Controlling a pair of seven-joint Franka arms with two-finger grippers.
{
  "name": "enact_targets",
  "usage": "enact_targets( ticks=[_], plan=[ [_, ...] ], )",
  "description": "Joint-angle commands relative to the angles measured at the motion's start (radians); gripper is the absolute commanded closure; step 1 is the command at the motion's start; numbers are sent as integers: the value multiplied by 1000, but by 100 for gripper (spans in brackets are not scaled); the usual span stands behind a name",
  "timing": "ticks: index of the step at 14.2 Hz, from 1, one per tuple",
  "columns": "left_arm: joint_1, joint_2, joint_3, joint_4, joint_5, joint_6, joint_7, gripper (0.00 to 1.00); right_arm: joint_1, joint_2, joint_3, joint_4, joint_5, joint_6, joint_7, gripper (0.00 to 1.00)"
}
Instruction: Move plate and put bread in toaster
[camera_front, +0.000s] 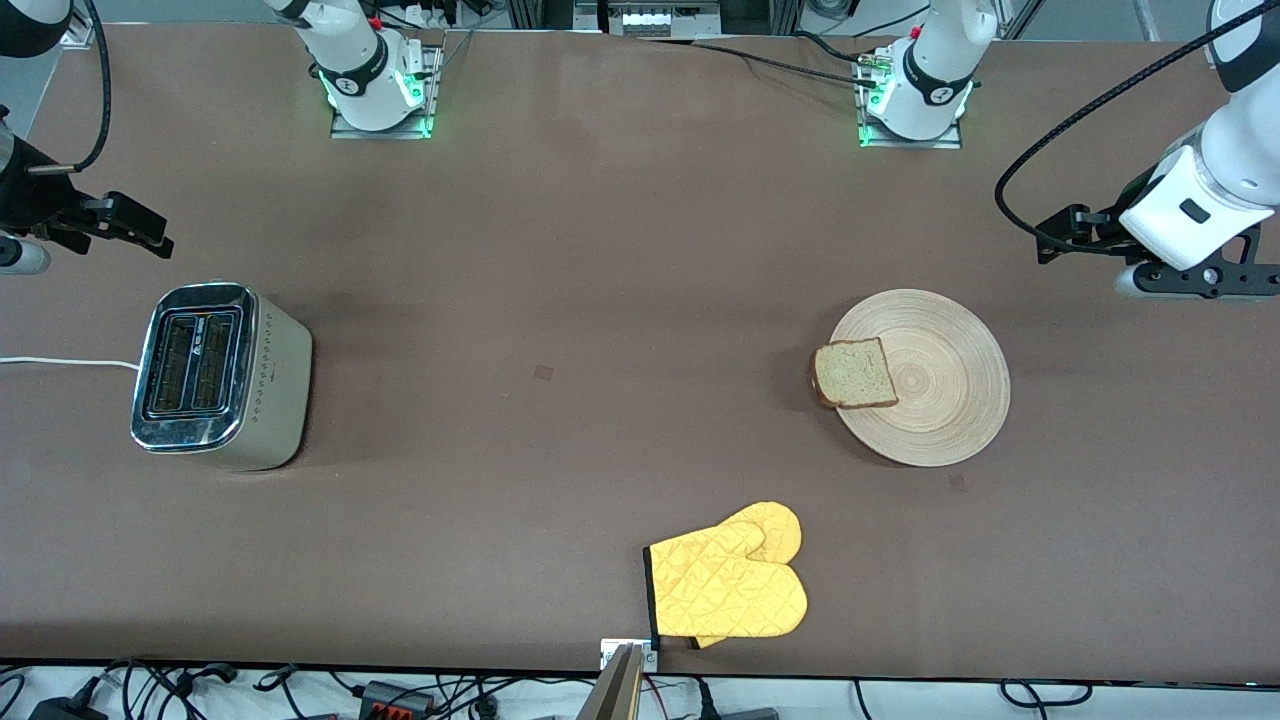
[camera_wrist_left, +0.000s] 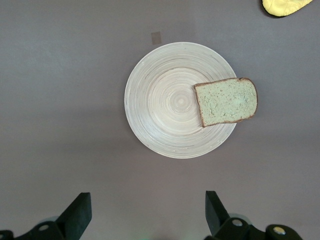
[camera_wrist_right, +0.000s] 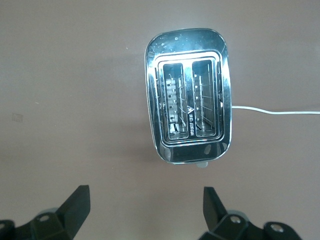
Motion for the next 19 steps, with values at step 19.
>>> enact_targets(
  ticks=[19],
  plan=[
    [137, 71, 13, 5, -193, 18, 14, 0, -12, 49, 13, 21, -3, 4, 2, 0]
  ],
)
